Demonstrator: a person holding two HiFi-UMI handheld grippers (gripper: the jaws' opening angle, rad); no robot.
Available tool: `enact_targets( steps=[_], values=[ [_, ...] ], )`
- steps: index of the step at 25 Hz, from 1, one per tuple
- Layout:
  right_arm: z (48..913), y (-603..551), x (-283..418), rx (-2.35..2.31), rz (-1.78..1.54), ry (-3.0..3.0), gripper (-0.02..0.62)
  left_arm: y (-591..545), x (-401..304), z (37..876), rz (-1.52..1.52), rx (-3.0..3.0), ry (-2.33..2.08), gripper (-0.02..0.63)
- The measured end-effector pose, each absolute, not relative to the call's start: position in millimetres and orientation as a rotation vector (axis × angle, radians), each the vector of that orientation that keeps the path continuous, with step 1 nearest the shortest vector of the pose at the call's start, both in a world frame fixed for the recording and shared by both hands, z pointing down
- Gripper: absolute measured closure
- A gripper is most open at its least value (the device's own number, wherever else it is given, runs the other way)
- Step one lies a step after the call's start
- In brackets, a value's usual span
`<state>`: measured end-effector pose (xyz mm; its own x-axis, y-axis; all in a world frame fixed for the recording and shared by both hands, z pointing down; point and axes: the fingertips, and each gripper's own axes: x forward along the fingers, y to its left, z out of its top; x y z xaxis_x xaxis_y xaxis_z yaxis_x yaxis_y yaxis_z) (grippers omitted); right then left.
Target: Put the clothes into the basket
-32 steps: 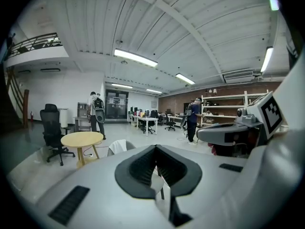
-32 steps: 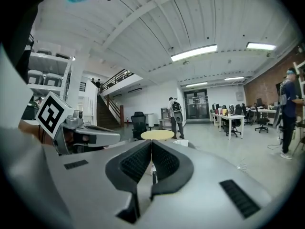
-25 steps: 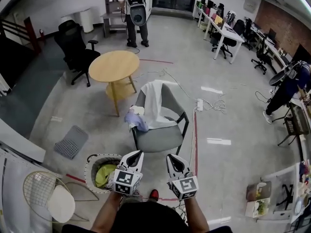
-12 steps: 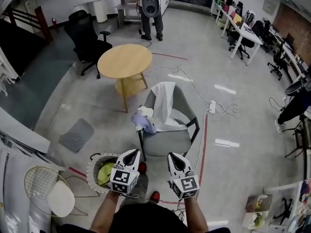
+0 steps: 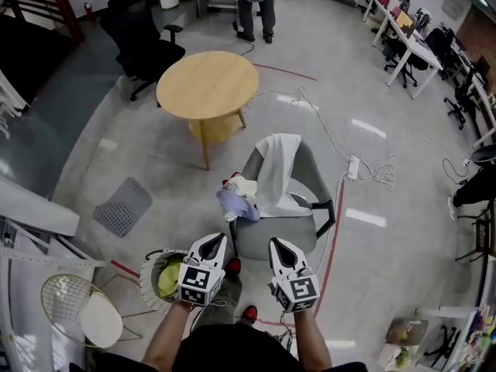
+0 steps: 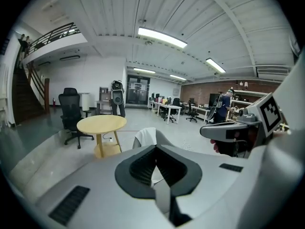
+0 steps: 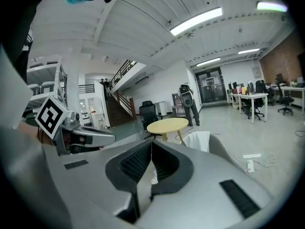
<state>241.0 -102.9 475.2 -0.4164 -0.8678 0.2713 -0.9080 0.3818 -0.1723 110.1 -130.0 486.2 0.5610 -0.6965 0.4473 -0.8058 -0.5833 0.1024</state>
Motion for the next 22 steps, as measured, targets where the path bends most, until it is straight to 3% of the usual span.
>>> enact_targets(
  steps=[22],
  values=[
    [617.0, -251.4, 182.3, 1.416, 0.588, -2.403, 0.566, -234.1, 41.7, 617.3, 0.571, 2.235, -1.208, 0.600]
  ],
)
